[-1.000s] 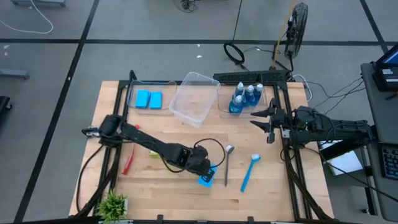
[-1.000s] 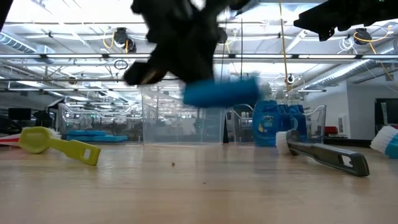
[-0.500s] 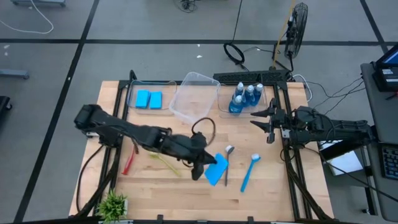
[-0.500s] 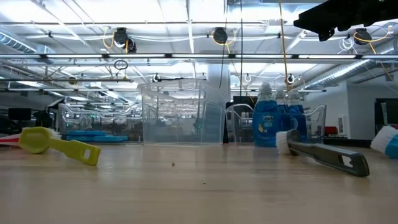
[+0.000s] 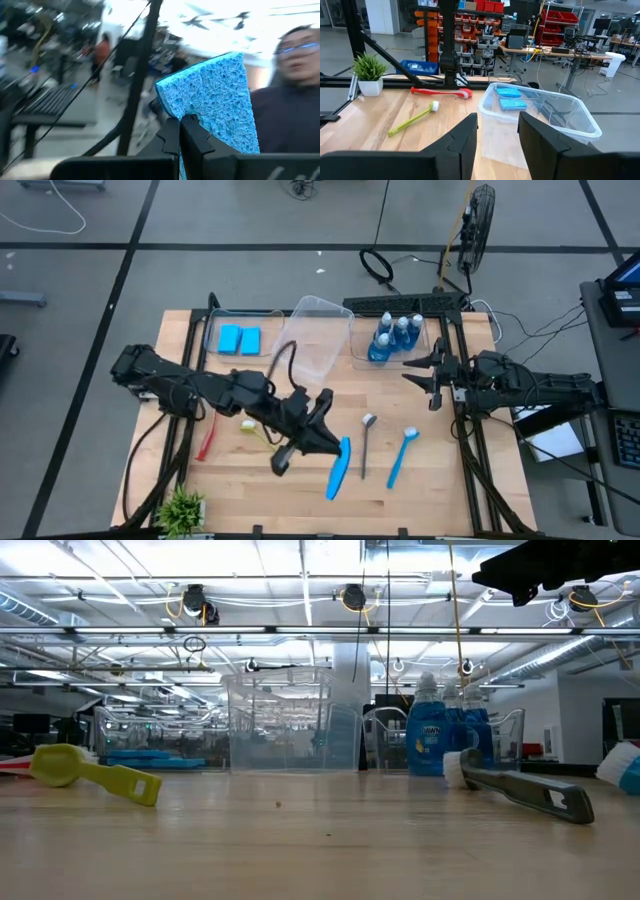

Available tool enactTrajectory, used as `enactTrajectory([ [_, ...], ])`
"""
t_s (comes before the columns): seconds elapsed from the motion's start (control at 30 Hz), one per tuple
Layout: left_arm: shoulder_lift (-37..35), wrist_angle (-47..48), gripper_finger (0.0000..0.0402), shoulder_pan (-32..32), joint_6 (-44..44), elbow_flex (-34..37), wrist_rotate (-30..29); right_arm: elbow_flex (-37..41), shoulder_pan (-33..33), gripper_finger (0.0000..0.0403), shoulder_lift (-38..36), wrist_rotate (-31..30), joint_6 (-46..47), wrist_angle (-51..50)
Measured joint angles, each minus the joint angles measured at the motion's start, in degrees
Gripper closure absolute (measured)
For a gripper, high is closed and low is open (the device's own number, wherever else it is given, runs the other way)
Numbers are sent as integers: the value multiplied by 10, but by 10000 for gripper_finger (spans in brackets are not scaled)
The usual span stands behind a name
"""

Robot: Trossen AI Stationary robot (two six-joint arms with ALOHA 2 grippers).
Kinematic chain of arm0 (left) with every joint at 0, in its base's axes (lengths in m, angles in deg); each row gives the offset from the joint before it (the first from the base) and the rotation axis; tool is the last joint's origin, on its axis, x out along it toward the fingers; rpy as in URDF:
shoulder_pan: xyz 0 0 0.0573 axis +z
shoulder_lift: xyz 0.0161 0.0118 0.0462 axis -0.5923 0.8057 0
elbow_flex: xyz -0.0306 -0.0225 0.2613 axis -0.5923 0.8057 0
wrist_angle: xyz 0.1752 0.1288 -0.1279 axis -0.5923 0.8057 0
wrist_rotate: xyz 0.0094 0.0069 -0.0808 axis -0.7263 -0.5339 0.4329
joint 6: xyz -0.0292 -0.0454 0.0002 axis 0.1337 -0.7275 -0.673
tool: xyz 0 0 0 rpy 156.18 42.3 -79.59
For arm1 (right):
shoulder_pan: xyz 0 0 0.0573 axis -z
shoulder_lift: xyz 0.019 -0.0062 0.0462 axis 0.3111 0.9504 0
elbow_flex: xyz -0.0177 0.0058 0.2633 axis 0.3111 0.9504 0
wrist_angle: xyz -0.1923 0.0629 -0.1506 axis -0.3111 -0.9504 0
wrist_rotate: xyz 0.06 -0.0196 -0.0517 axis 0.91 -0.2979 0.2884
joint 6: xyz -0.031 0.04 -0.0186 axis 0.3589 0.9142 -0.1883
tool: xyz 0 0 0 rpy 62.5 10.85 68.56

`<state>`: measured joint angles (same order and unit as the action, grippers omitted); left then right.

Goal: Pick & Place Kitchen Sink Supplies
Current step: Put the blue sponge into the left transparent bin

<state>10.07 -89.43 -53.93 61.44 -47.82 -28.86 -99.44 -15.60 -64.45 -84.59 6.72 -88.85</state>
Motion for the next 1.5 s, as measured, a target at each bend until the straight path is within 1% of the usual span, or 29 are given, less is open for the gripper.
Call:
enactTrajectory([
  [0.27, 0, -111, 401, 0, 29, 0, 91, 0, 0, 273, 0, 0, 0, 0],
  [0.33, 0, -129, 401, 0, 34, 0, 104, 0, 0, 273, 0, 0, 0, 0],
  [0.53, 0, -138, 401, 0, 43, 0, 117, 0, 0, 273, 0, 0, -1, 0],
  [0.63, 0, -121, 401, 0, 31, 0, 105, 0, 0, 273, 0, 0, -2, 0],
  [0.7, -1, -75, 401, 1, 6, 0, 65, 0, 0, 273, 0, 0, -2, 0],
  [0.83, 0, 64, 401, 4, -82, 0, -40, 0, 0, 273, 0, 0, -2, 0],
  [0.97, 0, 219, 401, 13, -186, 0, -107, 0, 0, 273, 0, 0, -2, 0],
  [1.07, 0, 321, 401, 21, -246, 0, -130, 0, 0, 273, 0, 0, -2, 0],
  [1.2, 0, 439, 401, 34, -320, 0, -136, 0, 0, 273, 0, 0, -1, 0],
  [1.4, 0, 637, 401, 56, -402, 0, -153, 0, 0, 273, 0, 0, -1, 0],
  [1.5, 0, 735, 401, 69, -428, 0, -172, 0, 0, 273, 0, 0, -1, 0],
])
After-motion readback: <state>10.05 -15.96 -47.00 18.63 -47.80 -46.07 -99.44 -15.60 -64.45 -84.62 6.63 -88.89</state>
